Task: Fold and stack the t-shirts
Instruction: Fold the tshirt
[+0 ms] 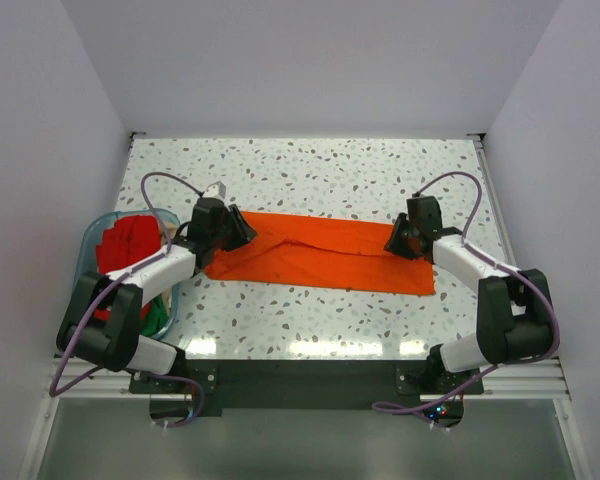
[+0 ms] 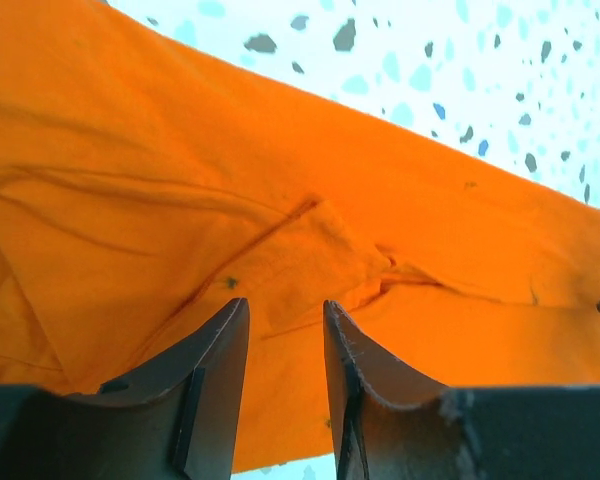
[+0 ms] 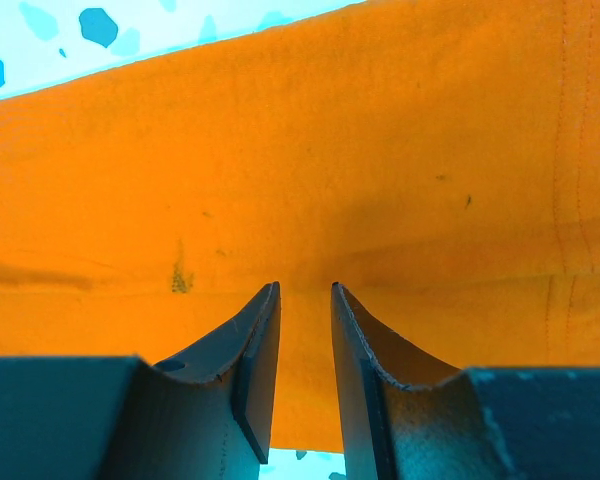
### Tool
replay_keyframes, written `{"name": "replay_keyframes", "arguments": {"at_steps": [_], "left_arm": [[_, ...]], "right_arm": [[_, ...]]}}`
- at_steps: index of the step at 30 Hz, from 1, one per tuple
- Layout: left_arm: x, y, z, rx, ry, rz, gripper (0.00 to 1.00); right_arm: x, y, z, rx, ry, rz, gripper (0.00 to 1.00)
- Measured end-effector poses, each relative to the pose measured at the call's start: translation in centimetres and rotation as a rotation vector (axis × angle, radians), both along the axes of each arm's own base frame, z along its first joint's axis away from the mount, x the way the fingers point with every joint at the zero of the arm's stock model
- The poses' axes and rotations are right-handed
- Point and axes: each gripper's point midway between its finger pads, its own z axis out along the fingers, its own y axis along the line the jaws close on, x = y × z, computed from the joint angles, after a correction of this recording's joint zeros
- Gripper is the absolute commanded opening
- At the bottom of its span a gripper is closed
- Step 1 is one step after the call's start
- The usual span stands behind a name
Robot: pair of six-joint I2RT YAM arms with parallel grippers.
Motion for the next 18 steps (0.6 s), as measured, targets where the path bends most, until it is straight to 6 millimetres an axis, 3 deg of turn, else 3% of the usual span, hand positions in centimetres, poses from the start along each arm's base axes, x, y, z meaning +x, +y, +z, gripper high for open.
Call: {"name": "replay_keyframes", "arguments": {"at_steps": [7,11,15,18], "left_arm": [[2.8,2.1,0.4,0.113,0.020,0.120,0.39],[3.1,2.8,-2.2,0.162,0.092,0.142,0.39],[2.1,3.0,-5.2,0.190,0.180,0.132,0.38],[2.2,2.6,-5.3,0.168,0.170,0.118,0.39]], "right_arm": [[-0.2,-0.1,1.0,0.000,-0.031,0.007,0.31],[-0.3,-0.1,1.5,-0.002,-0.045,0.013,0.31],[-0.4,-0.2,1.7,-0.004,-0.052,0.017,0.31],[-0.6,-0.2,1.8,-0.007,-0.053,0.021,0.31]]}}
